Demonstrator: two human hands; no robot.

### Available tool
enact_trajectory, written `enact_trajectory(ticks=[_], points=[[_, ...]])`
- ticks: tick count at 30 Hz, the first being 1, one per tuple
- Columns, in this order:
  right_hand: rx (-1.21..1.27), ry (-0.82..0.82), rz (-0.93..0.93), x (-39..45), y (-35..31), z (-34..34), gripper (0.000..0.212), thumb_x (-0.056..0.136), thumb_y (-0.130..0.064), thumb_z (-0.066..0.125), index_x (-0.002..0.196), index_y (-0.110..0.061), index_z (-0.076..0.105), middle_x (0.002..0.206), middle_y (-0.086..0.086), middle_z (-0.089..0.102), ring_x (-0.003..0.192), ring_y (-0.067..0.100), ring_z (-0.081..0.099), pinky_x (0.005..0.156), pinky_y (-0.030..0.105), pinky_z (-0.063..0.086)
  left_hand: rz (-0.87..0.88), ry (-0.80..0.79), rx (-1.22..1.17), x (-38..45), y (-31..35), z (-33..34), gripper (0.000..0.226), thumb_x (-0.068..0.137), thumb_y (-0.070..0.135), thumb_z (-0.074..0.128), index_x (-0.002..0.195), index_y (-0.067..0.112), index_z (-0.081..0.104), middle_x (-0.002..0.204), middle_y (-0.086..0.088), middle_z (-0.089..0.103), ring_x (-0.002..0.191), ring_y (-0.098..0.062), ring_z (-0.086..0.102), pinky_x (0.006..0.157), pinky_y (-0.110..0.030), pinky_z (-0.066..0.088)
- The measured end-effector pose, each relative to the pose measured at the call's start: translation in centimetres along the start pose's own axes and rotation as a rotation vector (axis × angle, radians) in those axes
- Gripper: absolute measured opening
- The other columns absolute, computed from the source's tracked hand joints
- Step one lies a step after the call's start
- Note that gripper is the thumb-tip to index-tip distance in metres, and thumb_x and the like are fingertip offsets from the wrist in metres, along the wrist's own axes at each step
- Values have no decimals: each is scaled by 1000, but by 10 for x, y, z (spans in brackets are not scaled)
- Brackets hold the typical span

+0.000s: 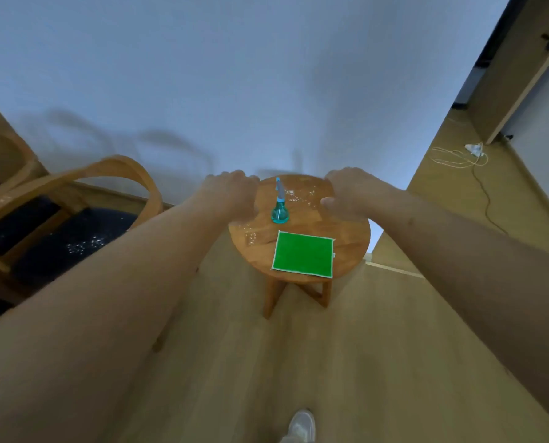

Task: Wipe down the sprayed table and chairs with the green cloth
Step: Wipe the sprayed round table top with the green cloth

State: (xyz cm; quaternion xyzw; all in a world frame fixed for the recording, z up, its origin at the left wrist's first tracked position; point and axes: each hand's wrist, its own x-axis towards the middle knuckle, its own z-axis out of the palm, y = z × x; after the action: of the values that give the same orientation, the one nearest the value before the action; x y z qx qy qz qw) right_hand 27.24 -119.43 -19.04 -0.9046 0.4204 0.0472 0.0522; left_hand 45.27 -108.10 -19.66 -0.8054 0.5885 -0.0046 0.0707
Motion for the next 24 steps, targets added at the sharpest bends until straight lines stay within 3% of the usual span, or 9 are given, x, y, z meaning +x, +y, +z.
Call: enact_trajectory(ticks=[7, 16, 20, 24], points=[[23, -81, 25, 99, 52, 24, 46, 94, -31, 54, 131, -5, 48, 131, 16, 54, 118, 31, 51, 91, 35, 42, 42, -32, -21, 94, 22, 11, 50, 94, 32, 51, 140, 19, 39, 127, -8, 50, 117, -30, 51, 91, -40, 41], [56, -175, 80, 207, 87, 63, 55, 95, -35, 55, 140, -6, 42, 140, 15, 49, 127, 32, 46, 102, 39, 41, 74, -149, -63, 220, 1, 65, 44, 92, 27, 52, 134, 18, 44, 120, -5, 54, 106, -27, 56, 73, -35, 39], [96, -265, 159, 254, 101, 96, 45, 94, -33, 55, 131, -8, 48, 133, 13, 54, 120, 30, 50, 94, 38, 44, 135, -266, -124, 273, -10, 109, 43, 90, 26, 50, 132, 18, 44, 115, -6, 56, 99, -26, 59, 69, -36, 47], [170, -364, 192, 291, 102, 144, 43, 97, -31, 52, 131, -4, 49, 131, 17, 55, 119, 34, 52, 92, 37, 43, 125, -403, -200, 309, -14, 159, 40, 91, 28, 48, 131, 19, 48, 120, -6, 58, 99, -26, 60, 75, -37, 51]])
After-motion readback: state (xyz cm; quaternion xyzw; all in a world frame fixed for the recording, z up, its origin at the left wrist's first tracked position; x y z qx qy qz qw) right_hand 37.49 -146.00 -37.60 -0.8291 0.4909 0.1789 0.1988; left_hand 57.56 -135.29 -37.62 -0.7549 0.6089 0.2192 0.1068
